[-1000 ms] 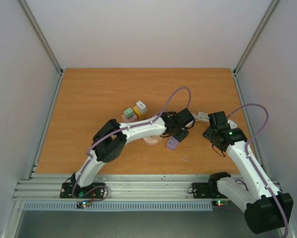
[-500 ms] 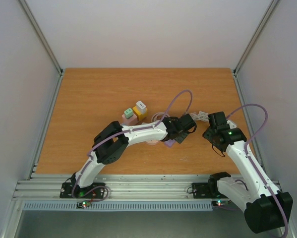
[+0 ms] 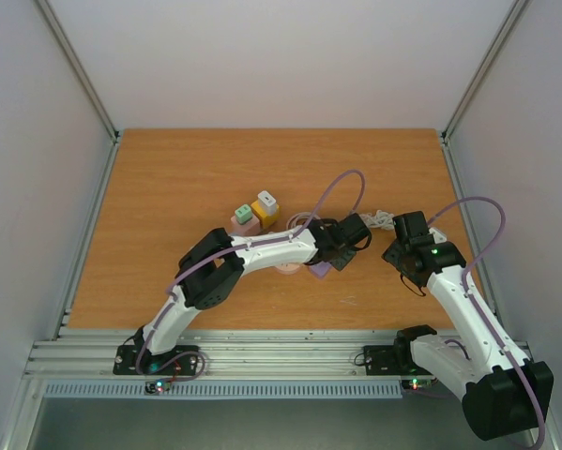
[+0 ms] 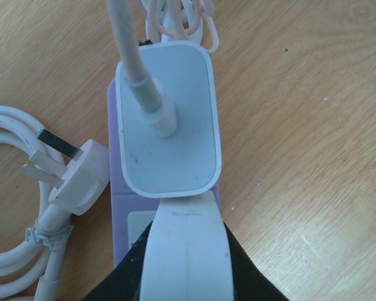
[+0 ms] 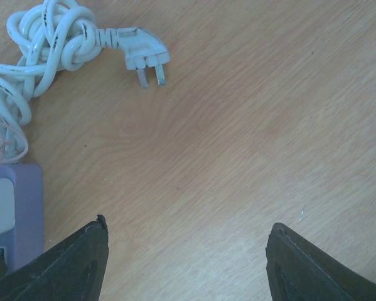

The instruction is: Insert the plug

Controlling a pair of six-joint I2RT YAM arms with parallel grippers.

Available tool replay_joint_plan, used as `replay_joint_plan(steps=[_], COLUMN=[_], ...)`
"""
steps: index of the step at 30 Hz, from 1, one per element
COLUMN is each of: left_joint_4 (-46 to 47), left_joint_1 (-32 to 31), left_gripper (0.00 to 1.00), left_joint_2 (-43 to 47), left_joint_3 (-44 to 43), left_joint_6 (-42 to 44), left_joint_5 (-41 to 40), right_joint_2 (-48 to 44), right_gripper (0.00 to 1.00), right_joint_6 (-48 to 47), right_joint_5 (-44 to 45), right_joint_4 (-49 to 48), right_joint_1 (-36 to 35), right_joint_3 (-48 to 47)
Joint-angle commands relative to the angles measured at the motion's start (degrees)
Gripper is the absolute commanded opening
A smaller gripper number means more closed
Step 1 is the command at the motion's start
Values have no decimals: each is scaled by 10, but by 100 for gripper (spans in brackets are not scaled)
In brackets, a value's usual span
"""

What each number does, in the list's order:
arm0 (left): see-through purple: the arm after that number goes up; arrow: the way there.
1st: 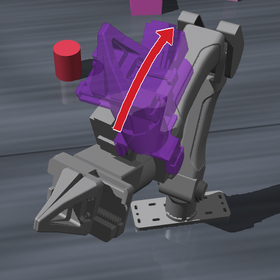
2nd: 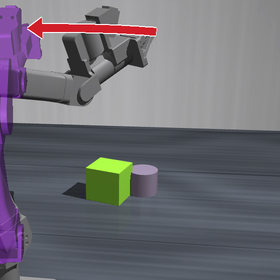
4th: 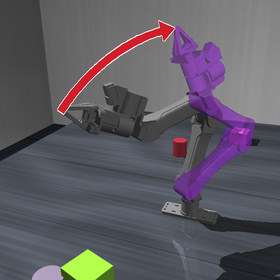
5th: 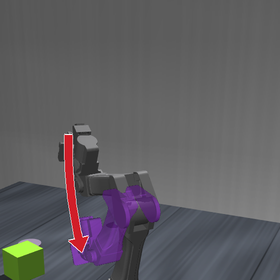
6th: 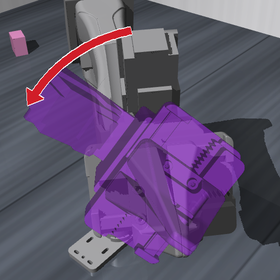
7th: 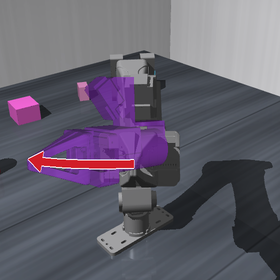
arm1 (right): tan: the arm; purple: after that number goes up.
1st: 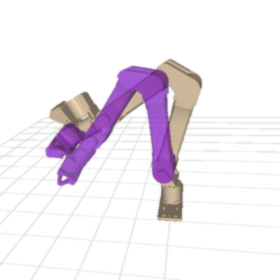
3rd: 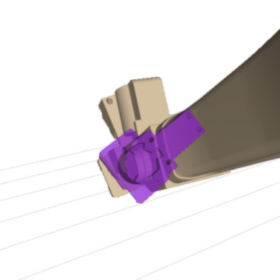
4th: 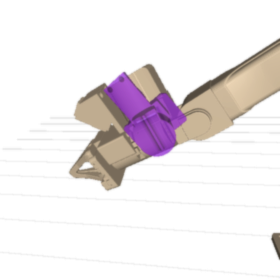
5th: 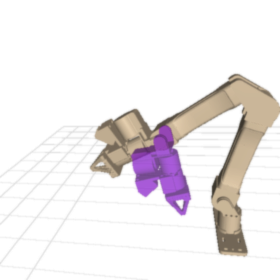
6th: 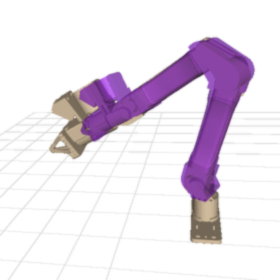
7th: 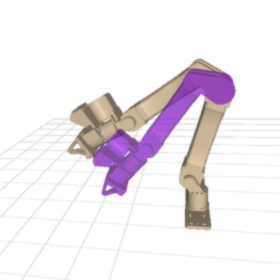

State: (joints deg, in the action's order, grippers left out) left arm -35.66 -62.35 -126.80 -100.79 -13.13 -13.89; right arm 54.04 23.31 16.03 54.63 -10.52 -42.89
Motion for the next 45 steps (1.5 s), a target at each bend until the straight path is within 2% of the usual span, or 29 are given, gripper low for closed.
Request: replay_joint_plan(steps=[1, 20, 23, 30, 33, 38, 43, 45], left_joint_4=[-38, -119, -117, -115, -115, -113, -114, -117], left_joint_1=[-2, 15, 18, 20, 21, 21, 21, 21], left_gripper=[0, 1, 8, 44, 50, 49, 39, 37], left_joint_2=[-31, -91, -77, -19, 4, 29, 31, 27], left_joint_3=[-13, -60, -63, -96, -102, -94, -89, -88], left_joint_6=[23, -3, -5, 7, 12, 18, 22, 23], left_joint_5=[4, 17, 19, 52, 56, 54, 65, 66], right_joint_2=[0, -9, -10, -12, -13, -16, -16, -15], right_gripper=[70, 69, 69, 69, 69, 69, 69, 69], right_joint_6=[3, 3, 2, 2, 2, 2, 3, 3], right_joint_5=[1, 2, 2, 1, -1, -3, -6, -7], right_joint_4=[0, 9, 10, 12, 12, 12, 9, 8], right_joint_1=[3, 3, 3, 3, 3, 3, 3, 3], right_joint_3=[2, -4, -6, -13, -14, -13, -11, -10])
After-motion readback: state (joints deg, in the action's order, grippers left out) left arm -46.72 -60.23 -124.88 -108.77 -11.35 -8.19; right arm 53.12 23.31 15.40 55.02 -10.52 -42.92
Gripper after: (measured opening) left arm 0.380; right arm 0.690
